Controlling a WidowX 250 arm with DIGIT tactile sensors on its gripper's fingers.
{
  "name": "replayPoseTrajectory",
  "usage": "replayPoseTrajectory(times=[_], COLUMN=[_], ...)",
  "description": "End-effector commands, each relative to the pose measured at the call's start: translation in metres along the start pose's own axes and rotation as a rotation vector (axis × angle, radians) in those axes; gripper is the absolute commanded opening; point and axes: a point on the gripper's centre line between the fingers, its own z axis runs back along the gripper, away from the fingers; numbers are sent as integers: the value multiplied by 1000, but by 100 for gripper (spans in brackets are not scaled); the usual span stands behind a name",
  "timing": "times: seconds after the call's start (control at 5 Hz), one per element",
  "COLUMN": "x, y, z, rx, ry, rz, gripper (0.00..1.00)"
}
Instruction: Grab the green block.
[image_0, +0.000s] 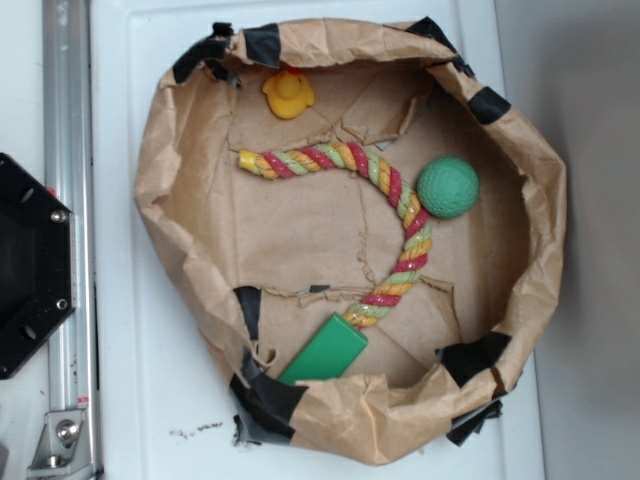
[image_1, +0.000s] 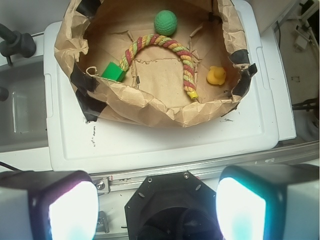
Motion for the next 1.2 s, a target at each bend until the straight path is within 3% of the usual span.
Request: replayPoseTrajectory(times=[0.0,0.2,0.4,0.6,0.8,1.0], x=[0,23,67,99,119,112], y=[0,9,1,-5,-17,-34], z=[0,-28,-48,-70,-112,-159], rx=[0,-3,-61,-98,-130,-103], ry=[0,10,-7,18,79,116], rz=[0,124,263,378,440,480], gripper=[100,100,100,100,100,100])
